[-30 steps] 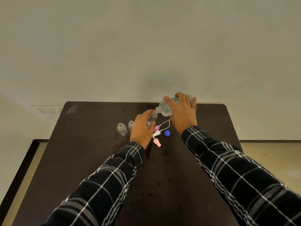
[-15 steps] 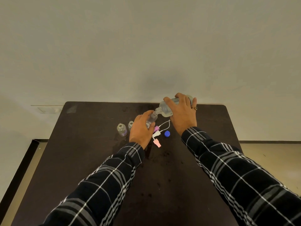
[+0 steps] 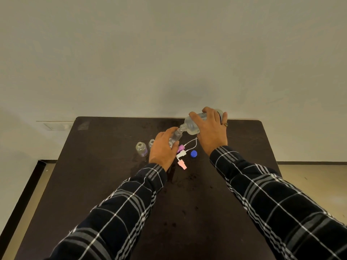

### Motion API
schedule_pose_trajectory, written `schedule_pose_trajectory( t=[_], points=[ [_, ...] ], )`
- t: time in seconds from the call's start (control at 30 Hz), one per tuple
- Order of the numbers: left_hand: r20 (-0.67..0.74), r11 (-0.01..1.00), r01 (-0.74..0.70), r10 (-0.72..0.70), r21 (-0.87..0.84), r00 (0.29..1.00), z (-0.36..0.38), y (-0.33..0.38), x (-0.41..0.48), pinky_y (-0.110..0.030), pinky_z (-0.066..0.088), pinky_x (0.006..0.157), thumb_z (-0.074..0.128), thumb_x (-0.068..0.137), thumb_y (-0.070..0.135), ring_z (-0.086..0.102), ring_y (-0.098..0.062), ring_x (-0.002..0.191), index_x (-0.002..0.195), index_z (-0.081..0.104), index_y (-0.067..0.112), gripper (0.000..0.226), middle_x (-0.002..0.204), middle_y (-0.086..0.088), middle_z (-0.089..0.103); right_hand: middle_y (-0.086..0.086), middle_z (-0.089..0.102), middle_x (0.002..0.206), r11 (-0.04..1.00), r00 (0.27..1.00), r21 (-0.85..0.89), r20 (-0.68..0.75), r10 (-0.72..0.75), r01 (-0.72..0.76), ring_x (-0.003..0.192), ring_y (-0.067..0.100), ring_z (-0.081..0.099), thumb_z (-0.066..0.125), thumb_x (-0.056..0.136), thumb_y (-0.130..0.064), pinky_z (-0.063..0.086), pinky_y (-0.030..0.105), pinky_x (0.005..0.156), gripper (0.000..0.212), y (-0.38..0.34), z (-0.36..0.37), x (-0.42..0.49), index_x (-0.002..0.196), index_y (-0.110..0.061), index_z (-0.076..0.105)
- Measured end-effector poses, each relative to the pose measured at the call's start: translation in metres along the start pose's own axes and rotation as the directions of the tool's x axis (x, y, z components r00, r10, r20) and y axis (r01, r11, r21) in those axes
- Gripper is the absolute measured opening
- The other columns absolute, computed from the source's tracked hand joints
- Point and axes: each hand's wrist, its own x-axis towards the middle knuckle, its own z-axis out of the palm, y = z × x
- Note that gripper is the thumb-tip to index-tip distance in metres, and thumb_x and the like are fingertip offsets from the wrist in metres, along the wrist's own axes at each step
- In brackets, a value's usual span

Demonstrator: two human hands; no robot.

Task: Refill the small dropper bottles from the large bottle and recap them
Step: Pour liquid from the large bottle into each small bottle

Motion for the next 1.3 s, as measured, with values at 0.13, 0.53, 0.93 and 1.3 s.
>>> schedule_pose_trajectory(
  t=[0.13,0.53,0.93,1.3],
  points=[
    [0.005,1.000,0.008,-0.009,0.012,1.000,-0.0013,0.0031,0.0006,-0.040,0.036,0.108,0.062,0.094,0.025,0.047,-0.025,0.129,0.142,0.045,0.022,0.052,0.136,-0.007,0.054,0.012,0.039,0.139,1.000,1.000,0.003,-0.012,-0.005,0.005,0.133,0.037,0.036,0.079,0.075,-0.014,0.012,0.067,0.116,0.074,-0.0004,-0.0006,0.0011,0.137,-0.037,0.045],
    [0.001,1.000,0.000,0.000,0.003,1.000,-0.0032,0.0045,-0.0030,-0.038,0.035,0.108,0.061,0.095,0.025,0.047,-0.025,0.129,0.143,0.044,0.021,0.051,0.137,-0.007,0.053,0.013,0.039,0.140,1.000,1.000,0.011,-0.008,-0.005,0.005,0.135,0.038,0.035,0.080,0.076,-0.014,0.010,0.068,0.116,0.075,-0.0005,0.0003,0.0000,0.139,-0.035,0.046],
    [-0.026,1.000,-0.013,0.013,-0.002,1.000,0.0001,0.0033,-0.0021,-0.034,0.037,0.103,0.062,0.094,0.026,0.050,-0.023,0.124,0.140,0.047,0.021,0.049,0.132,-0.006,0.057,0.013,0.041,0.138,1.000,1.000,-0.002,-0.029,-0.012,0.012,0.132,0.036,0.038,0.081,0.075,-0.016,0.014,0.069,0.115,0.072,-0.0007,0.0001,0.0009,0.136,-0.035,0.047],
    [-0.061,0.999,-0.037,0.036,-0.021,0.997,0.0052,0.0014,-0.0036,-0.027,0.032,0.096,0.063,0.093,0.027,0.051,-0.022,0.123,0.138,0.048,0.022,0.047,0.129,-0.004,0.059,0.012,0.040,0.137,1.000,0.999,-0.008,-0.037,-0.023,0.023,0.132,0.035,0.036,0.079,0.075,-0.013,0.012,0.067,0.116,0.071,0.0004,-0.0029,0.0010,0.136,-0.035,0.047]
  ],
)
